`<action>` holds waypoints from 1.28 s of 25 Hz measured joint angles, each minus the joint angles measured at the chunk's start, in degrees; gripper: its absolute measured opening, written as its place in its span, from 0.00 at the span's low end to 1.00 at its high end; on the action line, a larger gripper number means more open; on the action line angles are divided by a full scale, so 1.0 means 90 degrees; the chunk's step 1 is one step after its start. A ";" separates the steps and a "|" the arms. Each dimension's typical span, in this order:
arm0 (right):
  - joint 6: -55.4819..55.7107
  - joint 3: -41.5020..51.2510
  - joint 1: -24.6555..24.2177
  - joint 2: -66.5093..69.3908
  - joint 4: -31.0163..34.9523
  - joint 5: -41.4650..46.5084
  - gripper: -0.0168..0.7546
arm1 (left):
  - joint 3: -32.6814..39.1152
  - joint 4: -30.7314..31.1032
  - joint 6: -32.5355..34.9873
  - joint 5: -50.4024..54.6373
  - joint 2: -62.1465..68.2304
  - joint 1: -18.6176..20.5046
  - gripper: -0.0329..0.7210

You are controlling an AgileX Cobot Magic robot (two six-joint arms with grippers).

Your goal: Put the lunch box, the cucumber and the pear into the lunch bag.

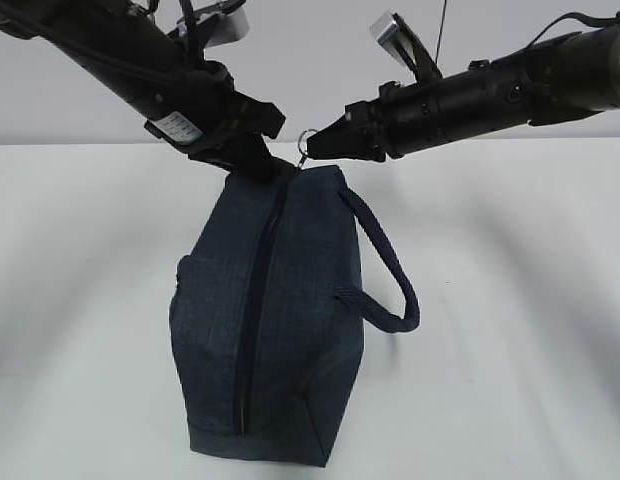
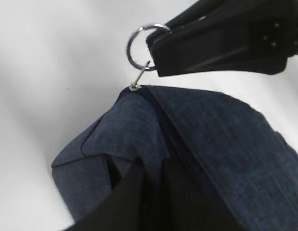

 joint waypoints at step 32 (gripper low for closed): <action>0.0443 -0.0213 -0.0662 0.0656 0.0178 -0.1090 0.02 | 0.0031 -0.1025 0.1283 0.0108 -0.0488 -0.0005 0.07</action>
